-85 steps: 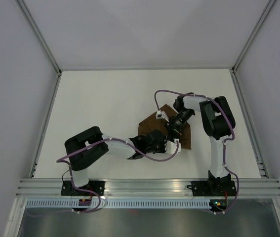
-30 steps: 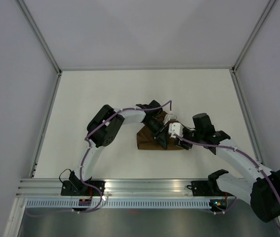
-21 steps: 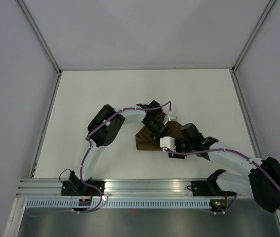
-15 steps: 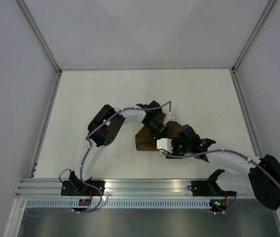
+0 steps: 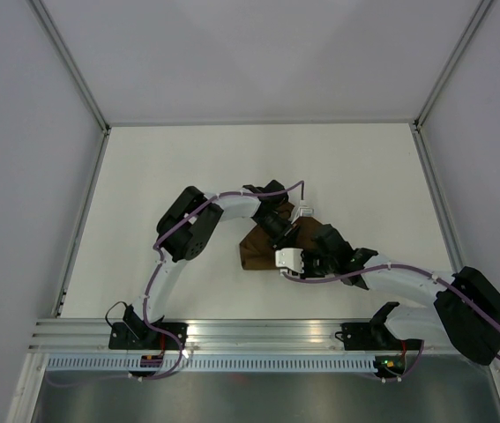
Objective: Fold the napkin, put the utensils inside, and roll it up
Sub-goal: Roll the napkin at the center of the board.
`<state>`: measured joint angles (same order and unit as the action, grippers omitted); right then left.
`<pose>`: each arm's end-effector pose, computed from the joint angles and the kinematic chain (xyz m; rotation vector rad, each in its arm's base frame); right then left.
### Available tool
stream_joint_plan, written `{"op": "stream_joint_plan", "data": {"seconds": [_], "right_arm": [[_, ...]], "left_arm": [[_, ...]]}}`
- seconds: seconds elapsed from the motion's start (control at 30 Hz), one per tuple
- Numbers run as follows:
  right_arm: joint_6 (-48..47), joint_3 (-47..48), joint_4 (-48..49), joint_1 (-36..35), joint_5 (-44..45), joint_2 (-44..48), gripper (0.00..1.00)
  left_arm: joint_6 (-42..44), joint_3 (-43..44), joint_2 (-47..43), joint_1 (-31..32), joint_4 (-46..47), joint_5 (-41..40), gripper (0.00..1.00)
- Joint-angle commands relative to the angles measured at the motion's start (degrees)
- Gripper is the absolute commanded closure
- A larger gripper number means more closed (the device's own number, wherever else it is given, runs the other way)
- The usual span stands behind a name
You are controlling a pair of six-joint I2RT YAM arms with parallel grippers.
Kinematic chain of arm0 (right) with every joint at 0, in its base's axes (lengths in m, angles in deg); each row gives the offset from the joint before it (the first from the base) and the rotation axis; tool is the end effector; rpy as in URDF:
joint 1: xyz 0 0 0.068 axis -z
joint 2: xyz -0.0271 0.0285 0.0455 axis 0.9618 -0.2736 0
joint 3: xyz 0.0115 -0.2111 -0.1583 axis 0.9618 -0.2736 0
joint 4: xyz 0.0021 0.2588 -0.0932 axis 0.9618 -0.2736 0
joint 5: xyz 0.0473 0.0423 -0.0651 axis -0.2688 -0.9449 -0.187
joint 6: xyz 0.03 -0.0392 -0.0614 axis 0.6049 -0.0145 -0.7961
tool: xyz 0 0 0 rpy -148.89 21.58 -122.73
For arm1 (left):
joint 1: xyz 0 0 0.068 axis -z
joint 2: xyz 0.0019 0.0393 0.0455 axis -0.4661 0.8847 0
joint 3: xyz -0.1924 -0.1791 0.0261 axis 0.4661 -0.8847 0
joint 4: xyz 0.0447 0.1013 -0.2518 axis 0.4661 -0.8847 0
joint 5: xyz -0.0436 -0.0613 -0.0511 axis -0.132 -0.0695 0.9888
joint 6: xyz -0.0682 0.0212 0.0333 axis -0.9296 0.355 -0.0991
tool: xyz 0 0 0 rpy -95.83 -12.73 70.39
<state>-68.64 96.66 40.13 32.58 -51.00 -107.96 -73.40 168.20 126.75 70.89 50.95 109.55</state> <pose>0.1726 0.1765 0.1050 -1.8064 1.6199 0.2630 0.2842 -0.3472 0.0652 -1.2926 -2.2456 1.5373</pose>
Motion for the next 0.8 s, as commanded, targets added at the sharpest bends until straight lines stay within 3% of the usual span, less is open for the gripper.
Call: {"op": "stream_joint_plan", "data": {"seconds": [0.0, 0.23, 0.37, 0.43, 0.63, 0.77], "right_arm": [[0.0, -0.5, -1.5, -0.4, 1.2, -1.6, 0.88], [-0.7, 1.7, -6.9, -0.4, 0.2, -2.4, 0.98], [-0.9, 1.5, -7.6, -0.4, 0.2, -2.8, 0.99], [-0.6, 1.5, -7.5, -0.4, 0.1, -2.8, 0.99], [0.3, 2.0, -7.7, -0.3, -0.7, -3.5, 0.99], [0.4, 3.3, -8.7, -0.3, -1.7, -4.9, 1.00]], "left_arm": [[0.9, -1.5, 2.1, -0.1, -1.2, -13.3, 0.78], [-1.7, -1.6, -3.1, -1.3, 2.0, -18.5, 0.53], [-2.2, -2.2, -6.4, -1.8, 3.5, -23.8, 0.50], [-2.7, -2.9, -8.4, -2.5, 4.1, -25.0, 0.43], [-5.8, -6.1, -14.0, -6.6, 6.6, -32.9, 0.42], [-9.6, -13.8, -22.4, -11.3, 16.6, -38.1, 0.42]]}}
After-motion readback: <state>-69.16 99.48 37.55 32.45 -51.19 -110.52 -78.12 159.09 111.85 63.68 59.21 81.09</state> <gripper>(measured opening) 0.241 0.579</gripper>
